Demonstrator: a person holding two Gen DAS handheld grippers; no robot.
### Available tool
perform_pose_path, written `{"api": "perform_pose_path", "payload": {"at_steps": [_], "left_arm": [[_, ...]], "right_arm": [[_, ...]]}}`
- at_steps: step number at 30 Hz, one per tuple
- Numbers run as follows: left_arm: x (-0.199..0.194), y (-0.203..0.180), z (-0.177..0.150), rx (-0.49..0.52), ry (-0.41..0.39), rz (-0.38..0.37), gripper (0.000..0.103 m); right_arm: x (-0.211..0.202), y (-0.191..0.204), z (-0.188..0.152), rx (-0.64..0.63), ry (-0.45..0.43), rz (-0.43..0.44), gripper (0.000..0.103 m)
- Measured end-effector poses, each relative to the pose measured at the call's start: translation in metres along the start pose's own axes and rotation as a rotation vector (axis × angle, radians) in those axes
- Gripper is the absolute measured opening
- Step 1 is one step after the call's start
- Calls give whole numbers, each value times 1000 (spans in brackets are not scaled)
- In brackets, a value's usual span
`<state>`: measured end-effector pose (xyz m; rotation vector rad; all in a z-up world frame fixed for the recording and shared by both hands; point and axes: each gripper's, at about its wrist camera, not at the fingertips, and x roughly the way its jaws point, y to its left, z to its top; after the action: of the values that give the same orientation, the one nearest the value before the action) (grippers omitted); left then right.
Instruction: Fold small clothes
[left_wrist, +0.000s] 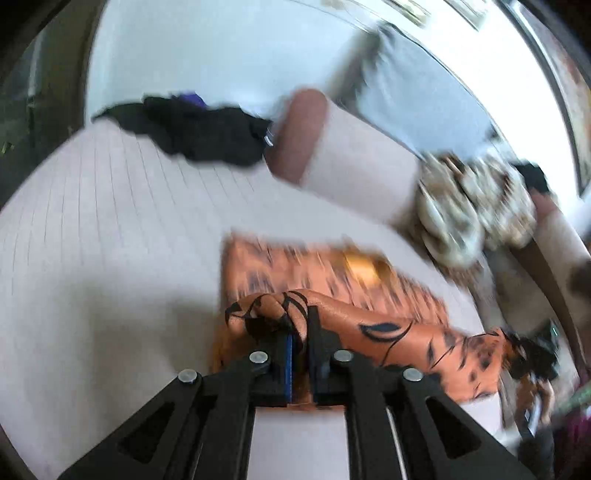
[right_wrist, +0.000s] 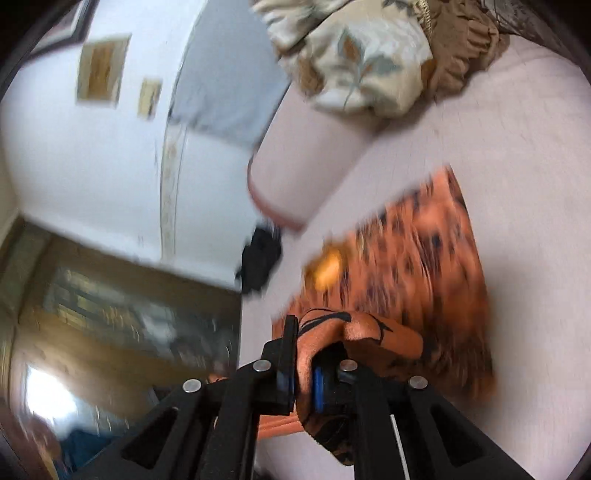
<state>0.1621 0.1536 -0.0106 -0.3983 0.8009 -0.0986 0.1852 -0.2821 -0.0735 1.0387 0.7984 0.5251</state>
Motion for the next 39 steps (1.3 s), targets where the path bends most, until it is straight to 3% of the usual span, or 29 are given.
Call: {"api": "perform_pose_path", "payload": {"at_steps": [1, 2, 3, 4, 5, 6, 7, 8, 10, 12, 14, 18, 19, 20, 21, 22, 23, 25, 30, 33, 35, 37, 39], "left_arm": [[23, 3, 10, -8, -7, 38, 21], [62, 8, 21, -3, 33, 108, 50], [87, 11, 24, 1, 62, 140, 61], [111, 19, 26, -3, 97, 168, 64], [129, 28, 24, -27, 142, 205, 62], [134, 39, 20, -62, 178, 229, 62], [129, 48, 14, -98, 174, 215, 62], [116, 55, 9, -121, 132, 178, 64], [89, 60, -3, -94, 75, 185, 64], [71, 62, -20, -43, 71, 184, 64], [71, 59, -32, 1, 126, 163, 66], [114, 42, -57, 70, 261, 136, 70], [125, 37, -60, 87, 259, 176, 71], [127, 28, -62, 128, 219, 211, 71], [132, 20, -63, 164, 228, 234, 65], [136, 12, -59, 184, 260, 211, 26], [137, 8, -55, 172, 284, 197, 18], [126, -1, -41, 167, 273, 207, 17], [53, -21, -26, 194, 158, 166, 16], [5, -22, -44, 219, 133, 153, 17], [-13, -9, -74, 204, 170, 156, 18], [-3, 5, -107, 206, 229, 177, 24], [20, 31, -144, 154, 321, 209, 26]], "right_arm": [[17, -9, 15, 8, 6, -16, 16], [37, -26, 27, 37, 23, -53, 45], [54, -45, 33, 74, 26, -155, 89], [60, -58, 32, 97, 20, -238, 92], [61, -71, 26, 127, 2, -273, 92], [57, -75, 18, 147, -15, -229, 92], [45, -74, 9, 142, -48, -203, 92], [33, -68, 0, 90, -72, -227, 92], [16, -57, -12, -8, -77, -276, 92], [12, -52, -19, -85, -22, -356, 92], [17, -51, -22, -138, 33, -401, 91], [60, -57, -24, -158, 156, -417, 88], [70, -56, -26, -181, 160, -449, 84], [78, -52, -26, -209, 157, -481, 49], [87, -52, -25, -170, 198, -460, 20], [89, -50, -25, -147, 207, -453, 20], [90, -42, -24, -172, 211, -473, 20], [83, -30, -21, -158, 196, -454, 19], [39, 25, -35, -232, 171, -380, 19], [8, 46, -60, -255, 175, -356, 19], [-16, 39, -89, -245, 200, -364, 20], [-20, 12, -119, -228, 261, -409, 28], [-16, -35, -149, -134, 349, -478, 52]]}}
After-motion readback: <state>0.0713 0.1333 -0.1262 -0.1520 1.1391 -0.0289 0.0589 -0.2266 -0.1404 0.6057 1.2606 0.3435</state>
